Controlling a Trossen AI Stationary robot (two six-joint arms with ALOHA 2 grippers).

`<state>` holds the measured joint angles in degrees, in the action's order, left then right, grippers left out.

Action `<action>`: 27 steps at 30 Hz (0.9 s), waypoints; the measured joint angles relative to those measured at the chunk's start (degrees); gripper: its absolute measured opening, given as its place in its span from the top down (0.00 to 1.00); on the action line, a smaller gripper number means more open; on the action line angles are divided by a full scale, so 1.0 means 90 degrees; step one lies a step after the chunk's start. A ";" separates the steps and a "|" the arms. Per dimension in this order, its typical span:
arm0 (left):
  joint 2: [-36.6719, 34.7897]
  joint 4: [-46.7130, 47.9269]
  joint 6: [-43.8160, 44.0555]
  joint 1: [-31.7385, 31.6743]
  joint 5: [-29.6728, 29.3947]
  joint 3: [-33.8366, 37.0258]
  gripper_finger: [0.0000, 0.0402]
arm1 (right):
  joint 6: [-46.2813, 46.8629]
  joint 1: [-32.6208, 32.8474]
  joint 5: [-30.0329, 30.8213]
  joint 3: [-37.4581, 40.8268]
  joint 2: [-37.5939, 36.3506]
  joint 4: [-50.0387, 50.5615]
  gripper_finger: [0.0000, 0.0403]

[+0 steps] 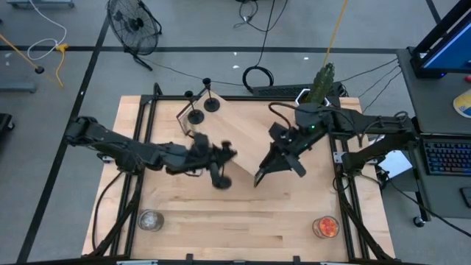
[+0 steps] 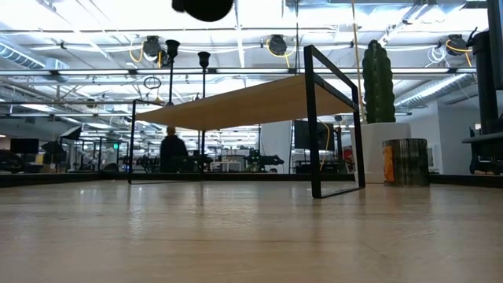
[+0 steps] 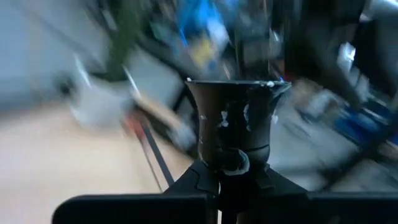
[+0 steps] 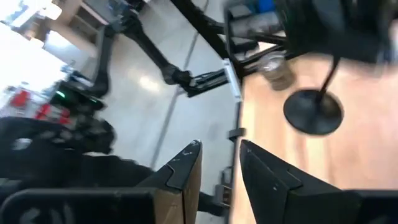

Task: Pick & Place candle stick holders
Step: Put the black candle holder on the shelf

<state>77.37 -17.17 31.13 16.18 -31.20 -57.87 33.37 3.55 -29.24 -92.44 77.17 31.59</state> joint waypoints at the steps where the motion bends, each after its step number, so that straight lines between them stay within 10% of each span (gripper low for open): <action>1: -0.0034 -0.0273 -0.0416 0.0022 -0.0370 0.0000 0.96 | -0.0122 0.0000 0.0099 0.0000 -0.0030 0.0101 0.75; 11: 0.0137 -0.1876 -0.3350 -0.0130 -0.2917 0.0003 0.96 | -0.1278 -0.0002 0.0270 0.0010 -0.0066 0.0612 0.75; 27: 0.1328 -0.3183 -0.4112 -0.1229 -0.3704 0.0000 0.96 | -0.2712 -0.0162 0.1287 0.0010 -0.0064 0.1372 0.76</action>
<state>89.32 -45.82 -5.87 5.12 -64.54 -57.87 8.96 2.10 -17.65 -92.36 76.60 43.94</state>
